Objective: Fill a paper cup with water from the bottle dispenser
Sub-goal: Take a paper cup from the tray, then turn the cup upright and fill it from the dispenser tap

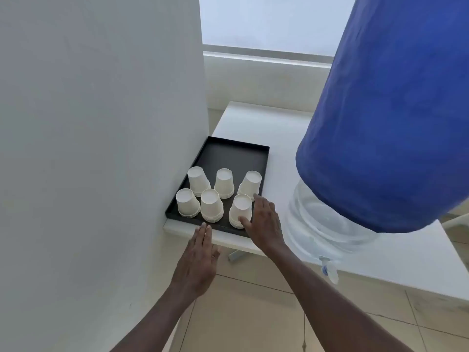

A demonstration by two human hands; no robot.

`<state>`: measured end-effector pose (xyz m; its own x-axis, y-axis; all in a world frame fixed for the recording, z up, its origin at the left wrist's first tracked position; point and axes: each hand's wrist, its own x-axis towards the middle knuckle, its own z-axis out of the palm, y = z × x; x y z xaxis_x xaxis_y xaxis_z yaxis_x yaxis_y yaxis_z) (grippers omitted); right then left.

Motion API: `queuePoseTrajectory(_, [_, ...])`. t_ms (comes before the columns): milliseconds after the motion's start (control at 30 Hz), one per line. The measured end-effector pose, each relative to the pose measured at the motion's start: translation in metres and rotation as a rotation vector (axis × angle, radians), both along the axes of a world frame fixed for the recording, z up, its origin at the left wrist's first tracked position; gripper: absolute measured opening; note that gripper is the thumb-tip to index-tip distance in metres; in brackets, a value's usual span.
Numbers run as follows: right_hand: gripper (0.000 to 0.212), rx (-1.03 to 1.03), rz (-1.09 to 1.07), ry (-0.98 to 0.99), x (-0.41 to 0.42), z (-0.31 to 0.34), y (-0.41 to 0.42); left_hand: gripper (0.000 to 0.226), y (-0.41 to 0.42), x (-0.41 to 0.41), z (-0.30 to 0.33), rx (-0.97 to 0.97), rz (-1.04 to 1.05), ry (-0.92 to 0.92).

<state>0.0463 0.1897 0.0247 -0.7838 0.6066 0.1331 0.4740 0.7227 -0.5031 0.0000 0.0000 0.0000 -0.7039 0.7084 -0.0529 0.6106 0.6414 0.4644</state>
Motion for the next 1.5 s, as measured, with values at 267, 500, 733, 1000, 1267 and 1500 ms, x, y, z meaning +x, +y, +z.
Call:
queuePoseTrajectory(267, [0.07, -0.004, 0.008, 0.0, -0.033, -0.007, 0.009, 0.057, 0.013, 0.0, -0.004, 0.02, 0.061, -0.026])
queuePoseTrajectory(500, [0.06, -0.016, -0.006, 0.087, -0.036, -0.002, 0.009, 0.055, 0.021, -0.001, -0.002, 0.046, 0.062, -0.032])
queuePoseTrajectory(733, [0.06, -0.02, -0.01, 0.234, -0.019, 0.027, 0.007, 0.045, 0.038, 0.0, 0.014, 0.23, 0.191, -0.147])
queuePoseTrajectory(1000, [0.056, -0.381, -0.117, 0.558, 0.042, 0.065, -0.011, 0.025, 0.053, 0.013, 0.06, 0.577, 0.448, -0.657])
queuePoseTrajectory(1267, [0.056, -0.846, -0.202, 0.671, 0.121, 0.077, -0.033, 0.045, 0.058, 0.046, 0.112, 0.724, 0.294, -1.116])
queuePoseTrajectory(1500, [0.057, -0.757, -0.122, 0.503, 0.17, 0.073, -0.016, 0.054, 0.071, 0.083, 0.124, 0.671, 0.191, -1.074])
